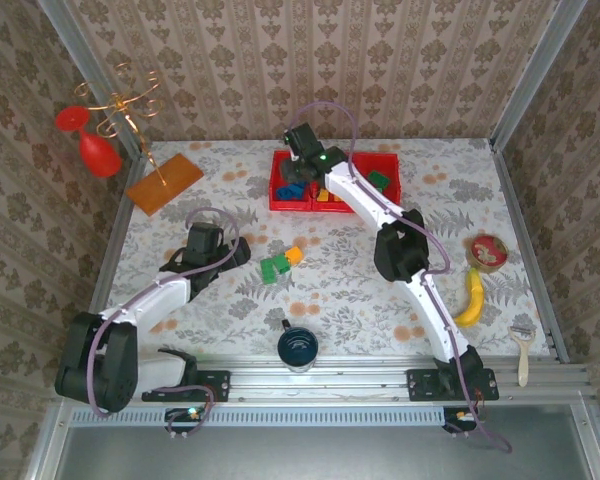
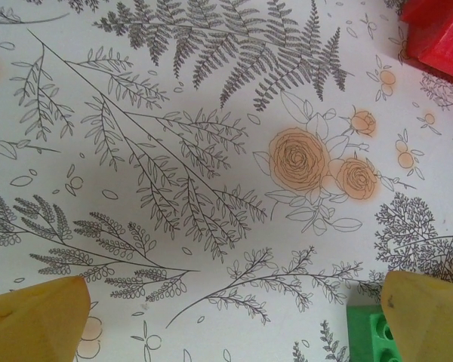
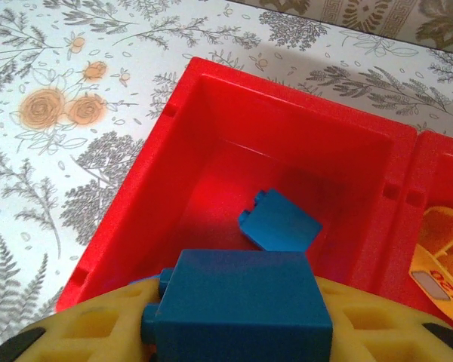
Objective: Sort the legos into containers by color
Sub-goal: Place the lego in the container.
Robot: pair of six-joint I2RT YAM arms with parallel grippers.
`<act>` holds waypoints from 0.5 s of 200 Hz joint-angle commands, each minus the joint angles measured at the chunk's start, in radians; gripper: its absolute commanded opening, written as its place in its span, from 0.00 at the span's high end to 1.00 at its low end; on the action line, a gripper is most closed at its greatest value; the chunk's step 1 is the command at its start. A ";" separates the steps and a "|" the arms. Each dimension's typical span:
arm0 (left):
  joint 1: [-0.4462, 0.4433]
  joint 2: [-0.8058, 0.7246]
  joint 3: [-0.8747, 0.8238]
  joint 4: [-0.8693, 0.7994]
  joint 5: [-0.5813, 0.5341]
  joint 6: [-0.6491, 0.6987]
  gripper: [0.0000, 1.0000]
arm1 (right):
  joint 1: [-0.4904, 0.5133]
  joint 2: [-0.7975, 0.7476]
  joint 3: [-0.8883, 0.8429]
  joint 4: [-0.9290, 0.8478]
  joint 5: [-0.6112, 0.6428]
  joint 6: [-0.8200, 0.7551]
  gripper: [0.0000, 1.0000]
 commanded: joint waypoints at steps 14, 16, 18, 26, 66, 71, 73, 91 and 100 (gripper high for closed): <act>0.005 0.012 0.025 0.009 0.020 -0.021 0.00 | -0.005 0.040 0.059 0.030 0.025 -0.035 0.50; 0.006 0.012 0.026 0.009 0.020 -0.021 0.00 | -0.005 0.042 0.061 0.028 0.025 -0.035 0.49; 0.006 0.012 0.026 0.009 0.021 -0.021 0.00 | -0.006 0.043 0.064 0.025 0.025 -0.037 0.48; 0.005 0.010 0.026 0.008 0.022 -0.020 0.00 | -0.006 0.048 0.071 0.015 0.024 -0.038 0.42; 0.005 -0.003 0.023 0.005 0.029 -0.020 0.00 | -0.008 0.024 0.077 -0.020 0.020 -0.049 0.28; 0.006 -0.005 0.023 0.004 0.029 -0.020 0.00 | -0.006 0.019 0.078 -0.023 0.019 -0.049 0.27; 0.006 -0.006 0.023 0.005 0.029 -0.020 0.00 | -0.006 0.017 0.078 -0.024 0.019 -0.049 0.27; 0.006 -0.017 0.018 0.004 0.029 -0.023 0.00 | -0.005 -0.010 0.076 -0.036 0.015 -0.050 0.26; 0.005 -0.023 0.016 0.005 0.030 -0.023 0.00 | -0.002 -0.026 0.071 -0.043 0.015 -0.050 0.25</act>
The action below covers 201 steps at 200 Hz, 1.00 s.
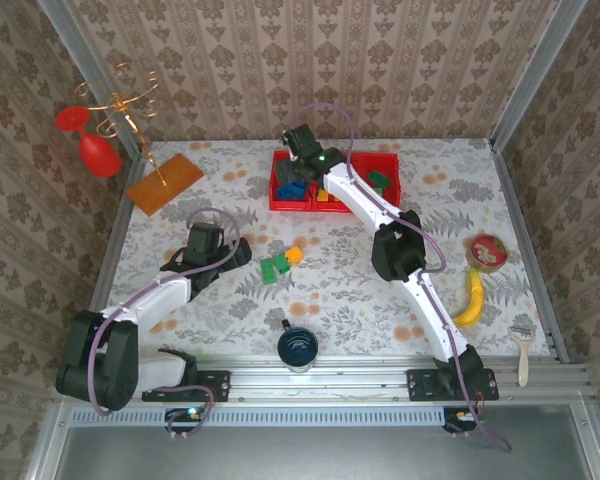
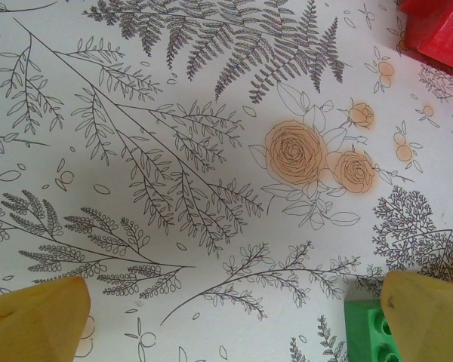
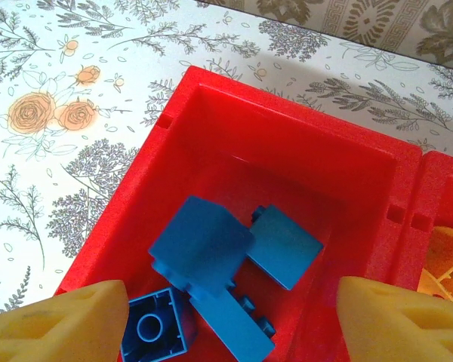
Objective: Sort the legos into containers by color
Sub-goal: Place the lego in the container, then move the lego to the center of the table.
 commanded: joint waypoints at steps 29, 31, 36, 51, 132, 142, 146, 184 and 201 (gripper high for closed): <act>0.006 -0.039 0.010 0.004 0.027 -0.015 0.00 | 0.019 -0.130 -0.024 -0.053 0.020 -0.004 0.23; 0.005 -0.040 0.010 0.005 0.028 -0.014 0.00 | 0.021 -0.135 -0.027 -0.055 0.022 -0.003 0.23; 0.004 -0.043 0.010 0.005 0.031 -0.012 0.00 | 0.023 -0.146 -0.037 -0.060 0.030 0.003 0.23; 0.001 -0.052 0.009 0.002 0.037 -0.005 0.00 | 0.034 -0.185 -0.080 -0.076 0.053 0.027 0.21; -0.017 -0.085 0.000 -0.019 0.023 0.006 0.00 | 0.084 -0.507 -0.573 -0.084 0.111 0.258 0.18; -0.019 -0.083 -0.003 -0.017 0.022 0.002 0.00 | 0.090 -0.544 -0.646 -0.071 0.109 0.291 0.17; -0.019 -0.082 -0.003 -0.016 0.022 0.002 0.00 | 0.094 -0.559 -0.668 -0.066 0.108 0.302 0.17; -0.026 -0.071 -0.005 -0.012 0.025 -0.003 0.00 | 0.127 -0.621 -0.854 -0.063 0.107 0.398 0.15; -0.025 -0.068 -0.005 -0.010 0.023 -0.003 0.00 | 0.137 -0.620 -0.901 -0.065 0.083 0.436 0.14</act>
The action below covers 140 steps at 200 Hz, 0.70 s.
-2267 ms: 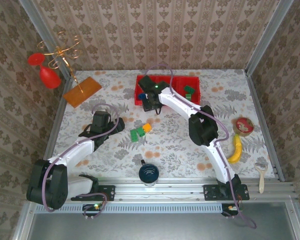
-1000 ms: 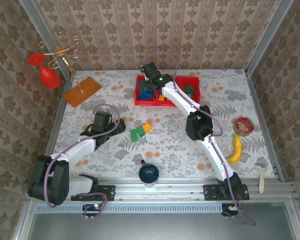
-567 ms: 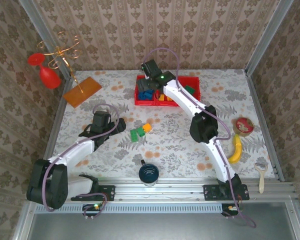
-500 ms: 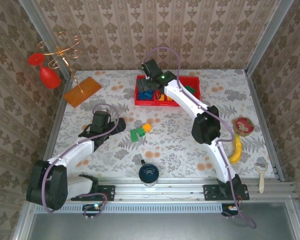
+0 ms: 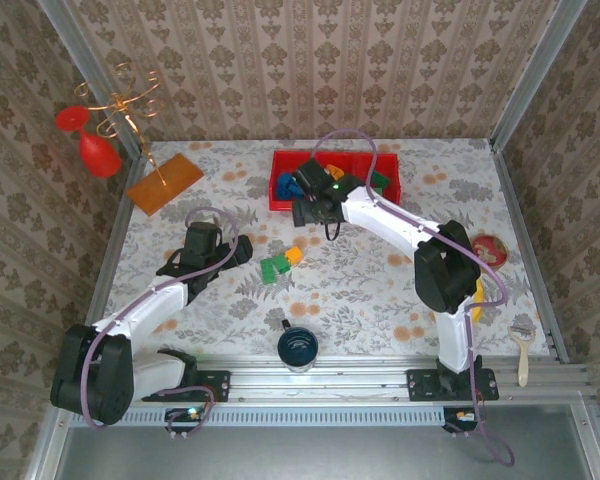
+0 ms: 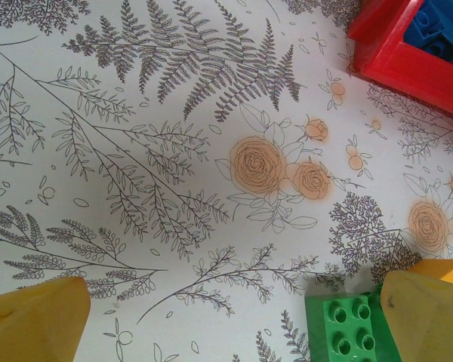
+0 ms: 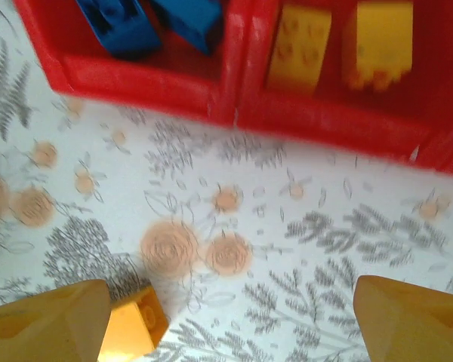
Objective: Sort the legos into containers by color
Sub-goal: Move the lego to the center of the table.
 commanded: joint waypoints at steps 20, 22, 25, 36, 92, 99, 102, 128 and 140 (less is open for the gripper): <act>-0.011 0.006 -0.004 -0.005 0.000 -0.003 0.00 | 0.030 -0.017 -0.080 -0.001 -0.026 0.125 0.13; -0.011 0.007 -0.004 -0.004 0.000 -0.003 0.00 | 0.031 -0.014 -0.081 -0.001 -0.027 0.126 0.12; -0.011 0.008 -0.003 -0.003 0.000 -0.003 0.00 | 0.033 -0.012 -0.082 -0.002 -0.029 0.130 0.12; -0.011 0.012 -0.003 -0.001 0.001 -0.003 0.00 | 0.036 0.005 -0.077 -0.005 -0.031 0.137 0.11; -0.013 0.021 -0.005 0.001 -0.001 -0.005 0.00 | 0.044 0.099 0.013 -0.047 -0.033 0.130 0.03; -0.013 0.021 -0.005 0.001 -0.002 -0.006 0.00 | 0.045 0.111 0.027 -0.054 -0.032 0.126 0.02; -0.013 0.022 -0.005 0.001 -0.002 -0.006 0.00 | 0.046 0.117 0.035 -0.056 -0.032 0.125 0.02; -0.013 0.029 -0.006 0.007 0.003 -0.008 0.00 | 0.056 0.162 0.084 -0.074 -0.031 0.109 0.00; -0.013 0.032 -0.005 0.009 0.005 -0.008 0.00 | 0.061 0.185 0.106 -0.085 -0.032 0.102 0.00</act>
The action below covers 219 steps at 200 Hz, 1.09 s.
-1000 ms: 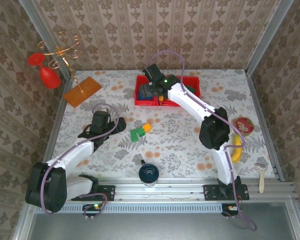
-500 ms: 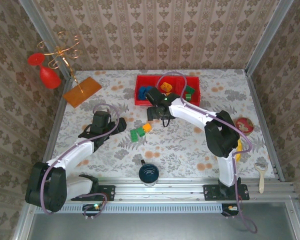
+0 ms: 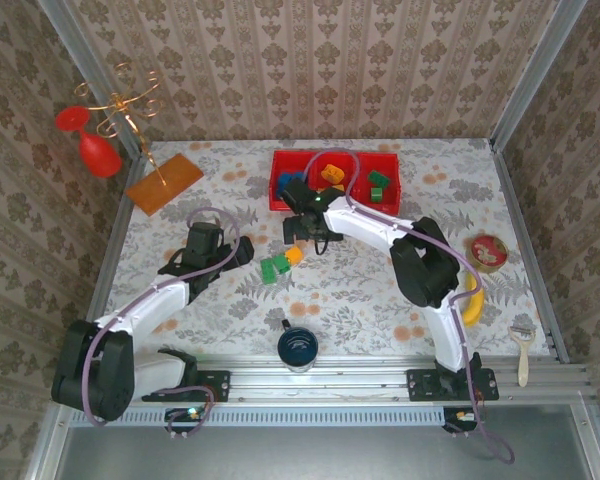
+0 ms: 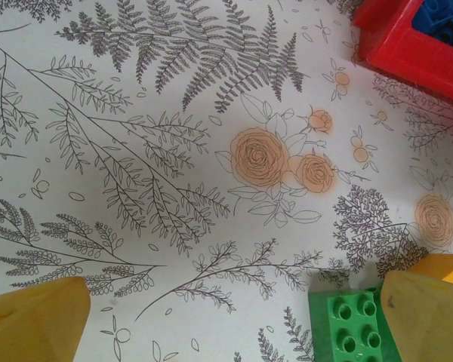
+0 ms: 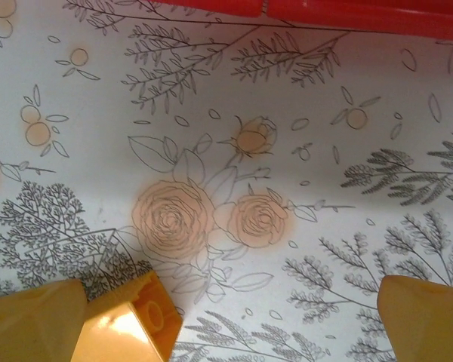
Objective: Sort the legos into containers by color
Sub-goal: Move the lego to the center of the table.
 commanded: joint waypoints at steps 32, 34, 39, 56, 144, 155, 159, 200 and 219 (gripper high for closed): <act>-0.008 0.018 -0.005 0.012 0.007 -0.008 0.00 | 0.030 0.095 0.113 -0.090 0.000 -0.024 0.00; -0.008 0.018 -0.005 0.012 0.008 -0.008 0.00 | 0.031 0.097 0.115 -0.091 0.000 -0.024 0.00; -0.008 0.020 -0.005 0.012 0.008 -0.008 0.00 | 0.032 0.102 0.120 -0.093 -0.001 -0.025 0.00; -0.008 0.021 -0.005 0.012 0.008 -0.009 0.00 | 0.034 0.116 0.132 -0.102 -0.003 -0.029 0.00; -0.009 0.023 -0.008 0.018 0.008 -0.012 0.00 | 0.040 0.103 0.086 -0.115 -0.020 -0.042 0.11; -0.009 0.023 -0.008 0.018 0.008 -0.014 0.00 | 0.040 0.095 0.074 -0.117 -0.023 -0.042 0.13; -0.009 0.023 -0.009 0.018 0.008 -0.014 0.00 | 0.040 0.092 0.069 -0.117 -0.023 -0.041 0.14; -0.011 0.023 -0.008 0.018 0.007 -0.015 0.00 | 0.040 0.047 0.004 -0.109 -0.033 -0.033 0.24; -0.011 0.025 -0.006 0.018 0.007 -0.014 0.00 | 0.040 0.022 -0.028 -0.099 -0.047 -0.031 0.26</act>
